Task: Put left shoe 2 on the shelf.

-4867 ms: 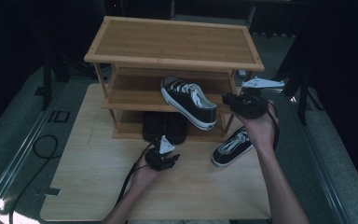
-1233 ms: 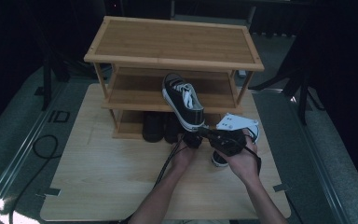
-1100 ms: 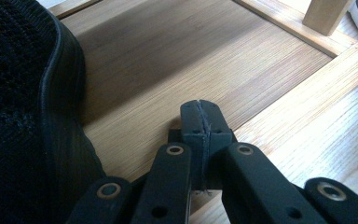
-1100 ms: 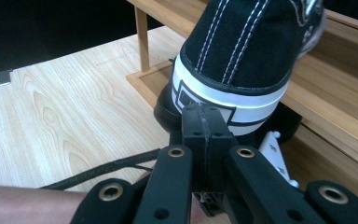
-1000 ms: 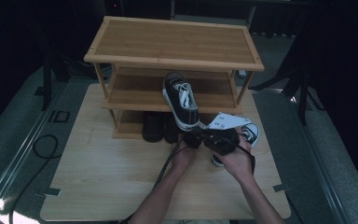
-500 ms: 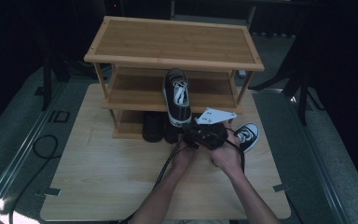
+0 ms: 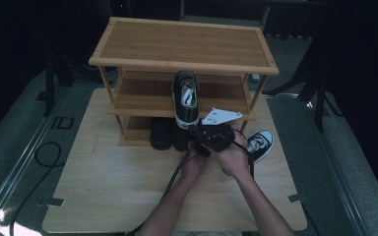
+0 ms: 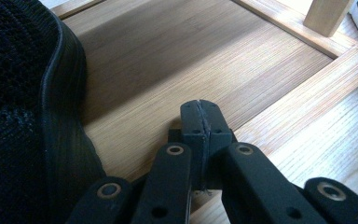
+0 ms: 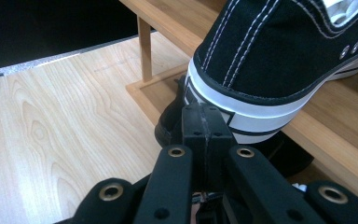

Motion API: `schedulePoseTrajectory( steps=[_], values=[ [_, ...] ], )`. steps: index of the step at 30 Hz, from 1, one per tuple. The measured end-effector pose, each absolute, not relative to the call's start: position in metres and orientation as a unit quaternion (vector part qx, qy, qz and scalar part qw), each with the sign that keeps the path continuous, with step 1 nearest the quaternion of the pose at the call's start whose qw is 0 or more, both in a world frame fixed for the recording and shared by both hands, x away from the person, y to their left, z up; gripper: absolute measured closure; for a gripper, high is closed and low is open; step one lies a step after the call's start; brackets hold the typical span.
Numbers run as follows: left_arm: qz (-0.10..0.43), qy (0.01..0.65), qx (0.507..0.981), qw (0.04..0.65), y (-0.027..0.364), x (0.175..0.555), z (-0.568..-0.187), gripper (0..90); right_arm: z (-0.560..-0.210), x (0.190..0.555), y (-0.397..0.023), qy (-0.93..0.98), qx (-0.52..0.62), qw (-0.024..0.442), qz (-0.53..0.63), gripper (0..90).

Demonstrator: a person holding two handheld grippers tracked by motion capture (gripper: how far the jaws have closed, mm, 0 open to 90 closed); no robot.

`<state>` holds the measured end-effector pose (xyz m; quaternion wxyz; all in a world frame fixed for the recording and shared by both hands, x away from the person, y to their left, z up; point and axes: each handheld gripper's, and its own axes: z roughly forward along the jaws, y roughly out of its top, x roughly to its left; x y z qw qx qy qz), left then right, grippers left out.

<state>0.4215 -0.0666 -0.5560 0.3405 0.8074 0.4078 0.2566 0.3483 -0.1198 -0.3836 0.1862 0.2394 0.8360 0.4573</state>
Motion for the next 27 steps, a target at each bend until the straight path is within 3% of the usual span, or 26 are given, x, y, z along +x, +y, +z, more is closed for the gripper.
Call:
schedulePoseTrajectory(
  steps=[27],
  values=[
    [0.258, 0.409, 0.809, 0.336, -0.067, 0.421, -0.556, 90.0, -0.388, 0.379, -0.109, 0.827, 0.253, 0.2, 0.46, 90.0]
  ],
)
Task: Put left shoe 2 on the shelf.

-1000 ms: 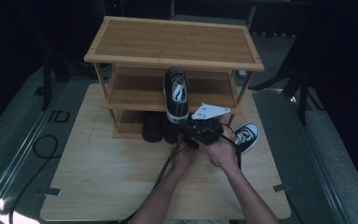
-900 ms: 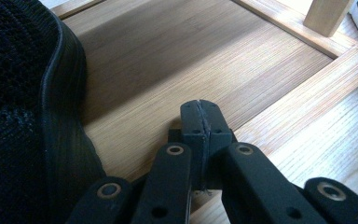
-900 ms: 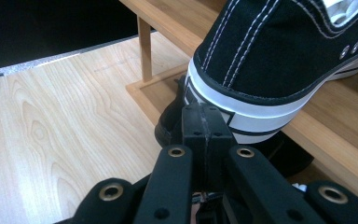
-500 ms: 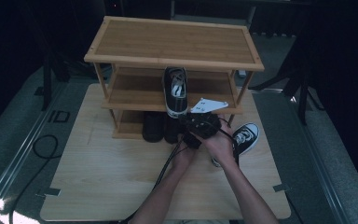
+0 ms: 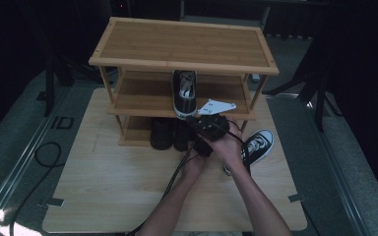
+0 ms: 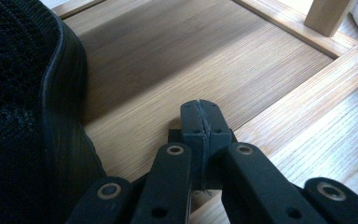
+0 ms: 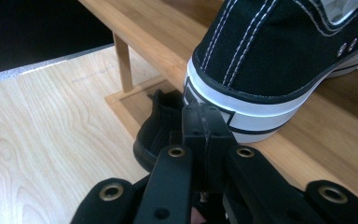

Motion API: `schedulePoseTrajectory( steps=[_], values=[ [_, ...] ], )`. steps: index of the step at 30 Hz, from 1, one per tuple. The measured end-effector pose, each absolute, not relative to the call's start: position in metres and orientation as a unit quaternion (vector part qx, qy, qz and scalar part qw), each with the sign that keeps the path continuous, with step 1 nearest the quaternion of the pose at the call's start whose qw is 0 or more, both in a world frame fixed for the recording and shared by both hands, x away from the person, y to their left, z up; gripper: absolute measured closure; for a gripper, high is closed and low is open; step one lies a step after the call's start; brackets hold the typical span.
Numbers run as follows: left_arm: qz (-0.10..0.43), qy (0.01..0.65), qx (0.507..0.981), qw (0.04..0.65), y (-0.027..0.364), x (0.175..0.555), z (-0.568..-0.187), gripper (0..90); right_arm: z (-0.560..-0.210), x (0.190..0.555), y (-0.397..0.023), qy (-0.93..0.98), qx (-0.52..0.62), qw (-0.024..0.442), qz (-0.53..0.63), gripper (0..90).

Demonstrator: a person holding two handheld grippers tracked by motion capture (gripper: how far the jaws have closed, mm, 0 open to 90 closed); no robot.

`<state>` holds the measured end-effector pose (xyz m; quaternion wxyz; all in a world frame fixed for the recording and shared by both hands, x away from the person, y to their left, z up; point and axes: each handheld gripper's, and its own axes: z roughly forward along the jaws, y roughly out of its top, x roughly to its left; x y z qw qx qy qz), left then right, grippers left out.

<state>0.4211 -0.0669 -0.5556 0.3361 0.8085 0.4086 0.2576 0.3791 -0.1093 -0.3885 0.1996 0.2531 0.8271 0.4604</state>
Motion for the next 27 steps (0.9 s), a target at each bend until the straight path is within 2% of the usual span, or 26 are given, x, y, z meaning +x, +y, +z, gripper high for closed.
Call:
schedulePoseTrajectory(
  steps=[12, 27],
  values=[
    [0.259, 0.407, 0.809, 0.336, -0.067, 0.421, -0.556, 90.0, -0.389, 0.392, -0.1, 0.827, 0.259, 0.207, 0.455, 90.0],
    [0.262, 0.405, 0.807, 0.34, -0.067, 0.42, -0.557, 90.0, -0.386, 0.392, -0.105, 0.814, 0.281, 0.182, 0.474, 88.3]
  ],
)
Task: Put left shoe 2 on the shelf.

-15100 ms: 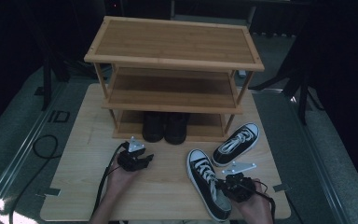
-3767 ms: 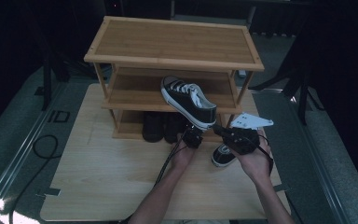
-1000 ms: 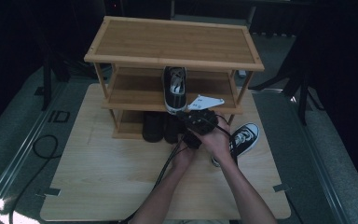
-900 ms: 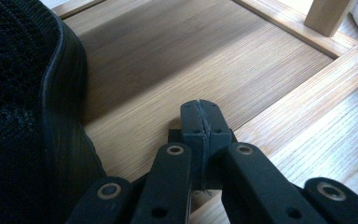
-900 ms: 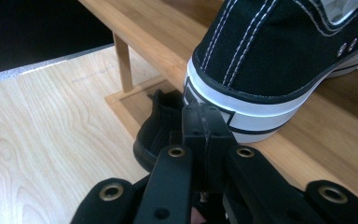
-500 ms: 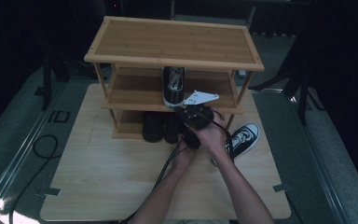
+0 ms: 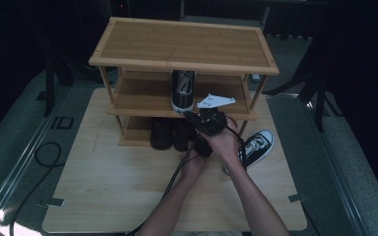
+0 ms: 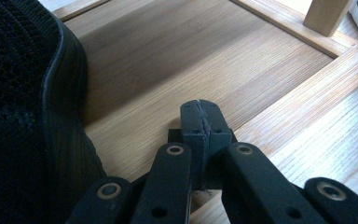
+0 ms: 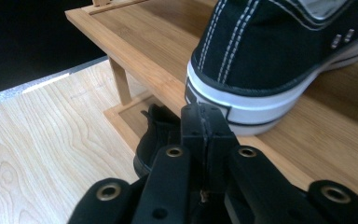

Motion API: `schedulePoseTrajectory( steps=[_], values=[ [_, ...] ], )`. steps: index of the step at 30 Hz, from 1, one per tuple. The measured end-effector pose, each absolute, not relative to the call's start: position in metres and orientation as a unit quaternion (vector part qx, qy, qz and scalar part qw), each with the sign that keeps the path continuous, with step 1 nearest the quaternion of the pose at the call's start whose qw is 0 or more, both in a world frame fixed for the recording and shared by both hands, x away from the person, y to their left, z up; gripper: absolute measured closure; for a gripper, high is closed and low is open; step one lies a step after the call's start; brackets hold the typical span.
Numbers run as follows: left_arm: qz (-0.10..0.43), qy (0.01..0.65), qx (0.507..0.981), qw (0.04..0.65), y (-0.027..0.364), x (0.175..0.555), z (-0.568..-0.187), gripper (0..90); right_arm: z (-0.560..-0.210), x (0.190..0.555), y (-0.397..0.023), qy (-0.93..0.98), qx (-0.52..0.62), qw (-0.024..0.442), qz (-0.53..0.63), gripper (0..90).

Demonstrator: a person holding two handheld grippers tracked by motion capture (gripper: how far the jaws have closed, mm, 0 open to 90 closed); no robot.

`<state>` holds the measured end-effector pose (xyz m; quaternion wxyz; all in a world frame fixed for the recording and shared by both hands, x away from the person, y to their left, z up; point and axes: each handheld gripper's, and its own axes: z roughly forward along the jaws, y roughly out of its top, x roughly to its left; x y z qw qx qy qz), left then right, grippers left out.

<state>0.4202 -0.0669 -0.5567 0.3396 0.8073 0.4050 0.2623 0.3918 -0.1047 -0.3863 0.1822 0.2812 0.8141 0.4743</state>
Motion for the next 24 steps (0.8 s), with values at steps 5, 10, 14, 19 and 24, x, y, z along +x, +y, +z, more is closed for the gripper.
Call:
schedulePoseTrajectory(
  steps=[5, 10, 14, 19, 24],
  values=[
    [0.265, 0.4, 0.81, 0.338, -0.066, 0.421, -0.556, 90.0, -0.383, 0.384, -0.12, 0.813, 0.295, 0.185, 0.467, 86.5],
    [0.265, 0.413, 0.804, 0.337, -0.067, 0.419, -0.556, 90.0, -0.381, 0.38, -0.139, 0.814, 0.309, 0.192, 0.453, 85.4],
    [0.266, 0.411, 0.805, 0.336, -0.066, 0.419, -0.557, 90.0, -0.382, 0.379, -0.148, 0.815, 0.316, 0.193, 0.445, 84.7],
    [0.266, 0.412, 0.802, 0.34, -0.067, 0.419, -0.557, 90.0, -0.381, 0.372, -0.164, 0.818, 0.322, 0.198, 0.435, 84.4],
    [0.266, 0.412, 0.802, 0.34, -0.067, 0.419, -0.557, 90.0, -0.384, 0.366, -0.18, 0.821, 0.328, 0.209, 0.417, 84.5]
  ],
)
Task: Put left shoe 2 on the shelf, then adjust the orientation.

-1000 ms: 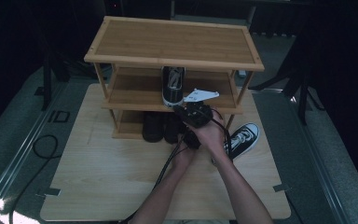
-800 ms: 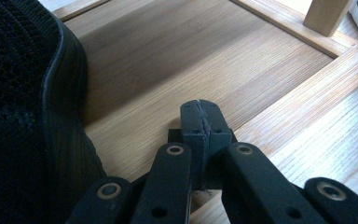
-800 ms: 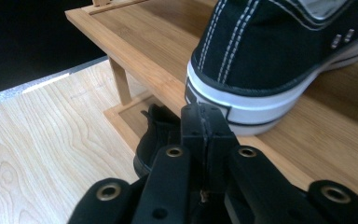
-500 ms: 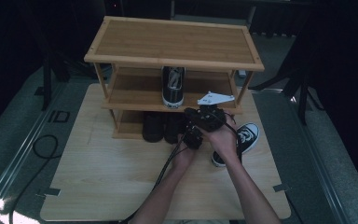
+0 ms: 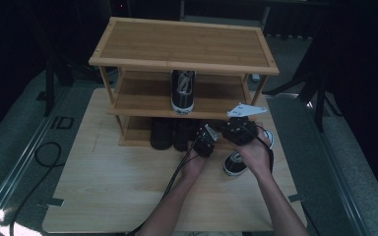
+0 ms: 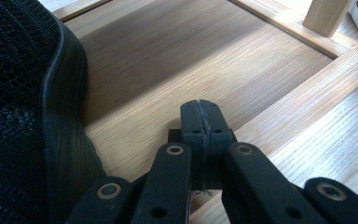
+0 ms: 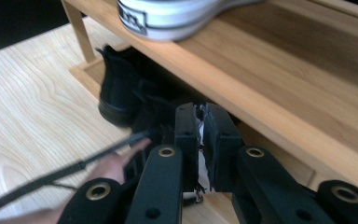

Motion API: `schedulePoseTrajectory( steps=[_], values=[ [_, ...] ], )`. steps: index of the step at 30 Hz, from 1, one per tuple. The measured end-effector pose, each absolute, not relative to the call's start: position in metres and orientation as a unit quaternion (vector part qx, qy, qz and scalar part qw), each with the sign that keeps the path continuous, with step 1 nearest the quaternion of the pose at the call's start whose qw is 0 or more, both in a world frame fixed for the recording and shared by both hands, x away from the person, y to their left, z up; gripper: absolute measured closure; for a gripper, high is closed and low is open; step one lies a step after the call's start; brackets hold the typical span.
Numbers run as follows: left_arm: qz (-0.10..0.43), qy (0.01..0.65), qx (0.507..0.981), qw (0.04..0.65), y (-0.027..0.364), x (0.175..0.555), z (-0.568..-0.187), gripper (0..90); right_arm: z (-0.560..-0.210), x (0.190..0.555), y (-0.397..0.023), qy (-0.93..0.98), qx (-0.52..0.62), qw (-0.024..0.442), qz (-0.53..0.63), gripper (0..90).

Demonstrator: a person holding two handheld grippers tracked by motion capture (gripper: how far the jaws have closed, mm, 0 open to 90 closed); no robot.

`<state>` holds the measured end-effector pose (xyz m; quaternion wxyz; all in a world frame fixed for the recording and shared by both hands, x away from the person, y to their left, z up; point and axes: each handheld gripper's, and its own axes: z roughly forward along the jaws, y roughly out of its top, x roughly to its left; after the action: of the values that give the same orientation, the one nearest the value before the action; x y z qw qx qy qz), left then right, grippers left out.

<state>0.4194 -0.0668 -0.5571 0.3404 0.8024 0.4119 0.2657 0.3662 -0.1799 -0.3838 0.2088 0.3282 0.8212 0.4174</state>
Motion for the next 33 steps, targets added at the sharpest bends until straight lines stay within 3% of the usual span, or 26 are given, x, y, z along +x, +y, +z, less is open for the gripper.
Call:
schedulePoseTrajectory(
  steps=[16, 33],
  values=[
    [0.26, 0.413, 0.802, 0.345, -0.069, 0.42, -0.559, 90.0, -0.434, 0.35, -0.229, 0.831, 0.394, 0.211, 0.33, 84.8],
    [0.264, 0.411, 0.803, 0.342, -0.068, 0.42, -0.558, 90.0, -0.487, 0.354, -0.243, 0.838, 0.44, 0.167, 0.277, 90.0]
  ],
)
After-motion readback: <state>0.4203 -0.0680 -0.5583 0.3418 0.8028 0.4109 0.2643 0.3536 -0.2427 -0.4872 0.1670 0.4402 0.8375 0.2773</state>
